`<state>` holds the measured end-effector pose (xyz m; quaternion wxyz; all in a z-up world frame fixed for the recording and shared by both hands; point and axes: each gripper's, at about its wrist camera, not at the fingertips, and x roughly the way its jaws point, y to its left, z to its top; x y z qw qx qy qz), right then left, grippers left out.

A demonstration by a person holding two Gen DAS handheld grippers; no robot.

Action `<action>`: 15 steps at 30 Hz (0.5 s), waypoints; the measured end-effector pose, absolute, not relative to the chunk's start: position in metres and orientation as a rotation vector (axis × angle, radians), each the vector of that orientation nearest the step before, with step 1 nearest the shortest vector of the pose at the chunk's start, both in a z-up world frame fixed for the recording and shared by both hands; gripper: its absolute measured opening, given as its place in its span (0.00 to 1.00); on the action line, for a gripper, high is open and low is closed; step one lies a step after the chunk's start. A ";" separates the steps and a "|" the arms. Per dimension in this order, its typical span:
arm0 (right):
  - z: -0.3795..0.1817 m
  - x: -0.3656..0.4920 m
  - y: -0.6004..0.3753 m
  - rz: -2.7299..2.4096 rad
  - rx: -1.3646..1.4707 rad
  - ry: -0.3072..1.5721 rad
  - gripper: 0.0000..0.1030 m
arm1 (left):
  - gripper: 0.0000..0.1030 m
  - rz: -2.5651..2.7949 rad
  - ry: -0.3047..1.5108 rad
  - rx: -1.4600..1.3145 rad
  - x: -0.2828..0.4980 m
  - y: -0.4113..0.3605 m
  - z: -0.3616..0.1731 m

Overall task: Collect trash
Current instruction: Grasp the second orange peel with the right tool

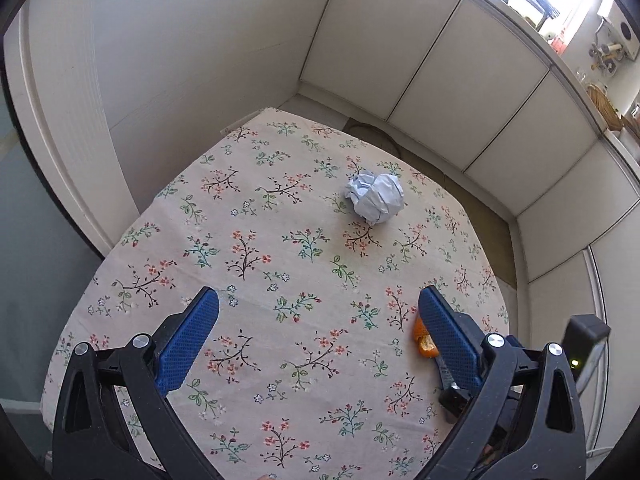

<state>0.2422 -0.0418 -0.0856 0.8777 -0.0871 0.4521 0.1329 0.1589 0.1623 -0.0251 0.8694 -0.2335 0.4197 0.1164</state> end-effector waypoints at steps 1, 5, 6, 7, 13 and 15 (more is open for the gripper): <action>-0.091 0.247 -0.034 0.286 -0.196 0.960 0.93 | 0.93 0.239 0.878 -0.495 0.159 0.163 -0.025; -0.109 0.268 -0.013 0.280 -0.243 1.005 0.93 | 0.93 0.230 0.879 -0.491 0.160 0.165 -0.025; -0.113 0.273 -0.011 0.283 -0.233 1.020 0.93 | 0.93 0.230 0.879 -0.489 0.159 0.166 -0.025; -0.117 0.278 -0.009 0.288 -0.219 1.037 0.92 | 0.93 0.232 0.880 -0.489 0.160 0.168 -0.026; -0.140 0.287 -0.002 0.316 -0.233 1.112 0.45 | 0.93 0.239 0.892 -0.512 0.172 0.177 -0.036; -0.145 0.286 -0.004 0.299 -0.238 1.122 0.25 | 0.93 0.236 0.893 -0.492 0.184 0.175 -0.039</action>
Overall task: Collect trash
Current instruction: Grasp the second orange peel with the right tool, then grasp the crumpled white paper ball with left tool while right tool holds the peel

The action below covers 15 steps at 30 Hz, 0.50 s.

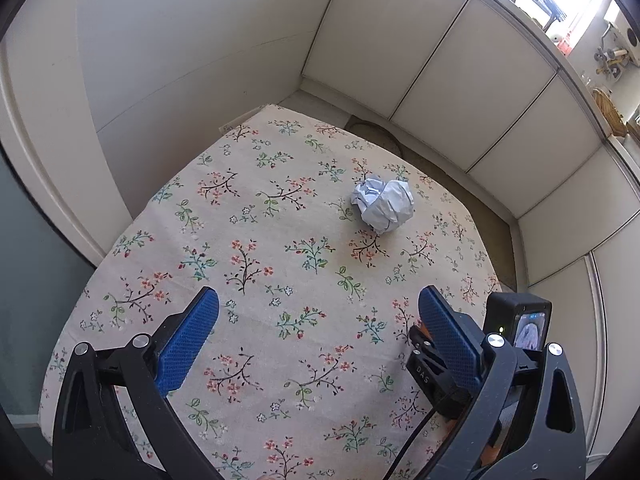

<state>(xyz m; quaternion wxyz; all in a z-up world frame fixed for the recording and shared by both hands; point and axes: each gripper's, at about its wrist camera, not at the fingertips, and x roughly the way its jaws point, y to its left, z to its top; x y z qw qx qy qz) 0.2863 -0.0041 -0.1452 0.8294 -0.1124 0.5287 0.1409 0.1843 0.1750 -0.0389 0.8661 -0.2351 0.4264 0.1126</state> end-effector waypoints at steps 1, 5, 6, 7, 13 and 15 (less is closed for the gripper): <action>-0.143 0.284 -0.008 0.313 -0.216 1.114 0.21 | 0.93 0.231 0.891 -0.478 0.191 0.174 -0.040; -0.124 0.267 -0.031 0.390 -0.049 1.114 0.15 | 0.93 0.220 0.904 -0.412 0.225 0.168 -0.048; -0.114 0.258 -0.037 0.408 -0.018 1.102 0.15 | 0.93 0.214 0.914 -0.412 0.237 0.168 -0.052; -0.105 0.249 -0.042 0.423 0.009 1.089 0.15 | 0.93 0.201 0.927 -0.415 0.250 0.166 -0.055; -0.049 0.191 -0.082 0.492 0.177 0.982 0.15 | 0.89 0.112 0.901 -0.321 0.310 0.144 -0.068; -0.045 0.184 -0.090 0.493 0.216 0.967 0.15 | 0.87 0.123 0.909 -0.305 0.322 0.140 -0.079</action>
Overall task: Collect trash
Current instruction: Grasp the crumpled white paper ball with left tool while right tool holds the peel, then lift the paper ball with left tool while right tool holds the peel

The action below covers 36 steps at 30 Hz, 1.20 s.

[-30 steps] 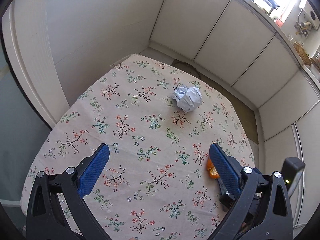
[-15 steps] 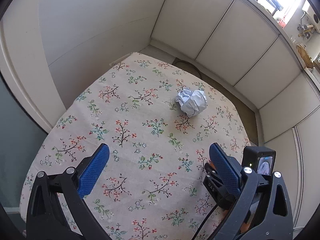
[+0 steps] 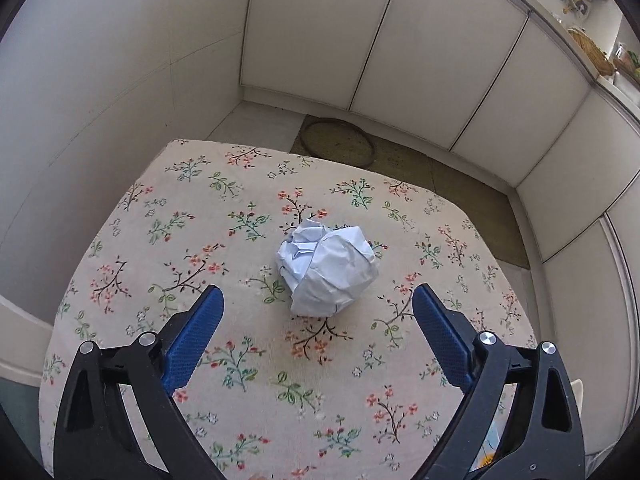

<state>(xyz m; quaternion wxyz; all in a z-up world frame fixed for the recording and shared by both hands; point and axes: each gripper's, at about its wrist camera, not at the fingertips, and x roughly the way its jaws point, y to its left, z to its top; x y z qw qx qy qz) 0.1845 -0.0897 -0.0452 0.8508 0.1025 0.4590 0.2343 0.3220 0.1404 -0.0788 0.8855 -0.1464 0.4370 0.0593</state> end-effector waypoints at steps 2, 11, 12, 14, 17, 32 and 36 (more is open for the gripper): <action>-0.048 0.181 -0.098 0.493 0.253 0.973 0.15 | 0.80 0.129 0.916 -0.295 0.334 0.142 -0.092; -0.051 0.177 -0.117 0.494 0.267 0.943 0.15 | 0.33 0.016 0.931 -0.231 0.343 0.127 -0.111; -0.048 0.175 -0.117 0.497 0.264 0.935 0.15 | 0.24 -0.001 0.933 -0.226 0.339 0.124 -0.107; -0.040 0.169 -0.117 0.502 0.250 0.906 0.15 | 0.16 -0.019 0.929 -0.195 0.329 0.116 -0.098; -0.027 0.151 -0.120 0.519 0.247 0.868 0.15 | 0.13 -0.029 0.886 -0.136 0.302 0.103 -0.077; 0.041 0.091 -0.156 0.503 0.268 0.668 0.15 | 0.11 -0.007 0.622 -0.194 0.132 0.088 0.018; 0.051 0.076 -0.169 0.475 0.246 0.634 0.15 | 0.11 -0.016 0.514 -0.243 0.096 0.088 0.045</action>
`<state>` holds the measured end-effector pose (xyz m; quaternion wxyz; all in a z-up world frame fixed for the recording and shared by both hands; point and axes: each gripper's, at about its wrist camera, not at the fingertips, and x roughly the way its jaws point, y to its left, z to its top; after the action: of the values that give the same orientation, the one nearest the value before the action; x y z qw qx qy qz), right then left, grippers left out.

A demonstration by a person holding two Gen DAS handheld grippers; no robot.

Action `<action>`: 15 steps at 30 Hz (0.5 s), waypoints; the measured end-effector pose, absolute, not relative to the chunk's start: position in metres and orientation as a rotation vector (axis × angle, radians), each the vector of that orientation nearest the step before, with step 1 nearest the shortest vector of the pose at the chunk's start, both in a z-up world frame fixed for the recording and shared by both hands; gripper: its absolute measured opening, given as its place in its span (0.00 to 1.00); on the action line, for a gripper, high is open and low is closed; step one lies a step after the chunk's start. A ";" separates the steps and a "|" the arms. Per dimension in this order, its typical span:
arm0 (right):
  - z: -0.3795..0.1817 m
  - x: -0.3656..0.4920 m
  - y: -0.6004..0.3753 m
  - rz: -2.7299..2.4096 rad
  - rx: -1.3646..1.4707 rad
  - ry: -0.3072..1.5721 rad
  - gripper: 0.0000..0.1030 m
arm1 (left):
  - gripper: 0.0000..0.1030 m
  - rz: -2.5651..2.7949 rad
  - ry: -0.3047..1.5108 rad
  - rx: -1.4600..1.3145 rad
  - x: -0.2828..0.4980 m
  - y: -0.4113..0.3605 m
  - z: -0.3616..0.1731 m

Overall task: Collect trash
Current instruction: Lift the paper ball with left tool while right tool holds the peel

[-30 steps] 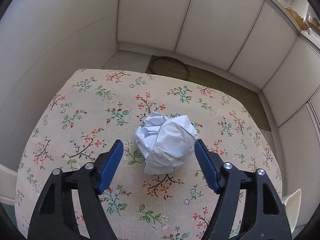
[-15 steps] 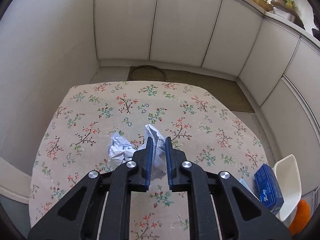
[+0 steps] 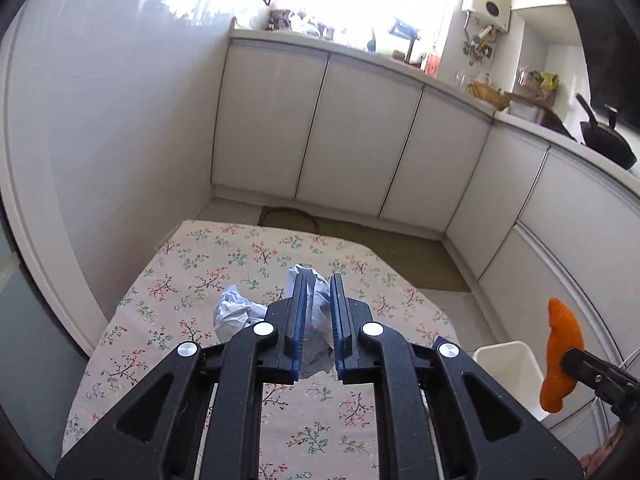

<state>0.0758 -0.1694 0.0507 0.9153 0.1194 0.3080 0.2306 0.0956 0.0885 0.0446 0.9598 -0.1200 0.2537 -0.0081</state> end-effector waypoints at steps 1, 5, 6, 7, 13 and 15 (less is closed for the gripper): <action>0.050 0.074 -0.172 0.461 0.232 0.630 0.15 | 0.11 -0.025 0.500 -0.252 0.090 0.087 0.047; 0.037 0.077 -0.185 0.400 0.246 0.639 0.15 | 0.06 -0.073 0.489 -0.269 0.089 0.078 0.051; 0.033 0.079 -0.190 0.373 0.249 0.635 0.15 | 0.06 -0.080 0.480 -0.263 0.090 0.073 0.053; 0.030 0.081 -0.194 0.346 0.250 0.634 0.15 | 0.06 -0.087 0.474 -0.259 0.090 0.068 0.054; 0.020 0.089 -0.213 0.281 0.267 0.643 0.15 | 0.06 -0.143 0.536 -0.180 0.106 0.033 0.047; 0.019 0.086 -0.218 0.280 0.265 0.642 0.15 | 0.11 -0.141 0.658 -0.128 0.122 0.030 0.030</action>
<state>0.0863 -0.2183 0.0191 0.9308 0.1293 0.3134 0.1366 0.1222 0.0302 0.0303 0.9420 -0.0627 0.3224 -0.0692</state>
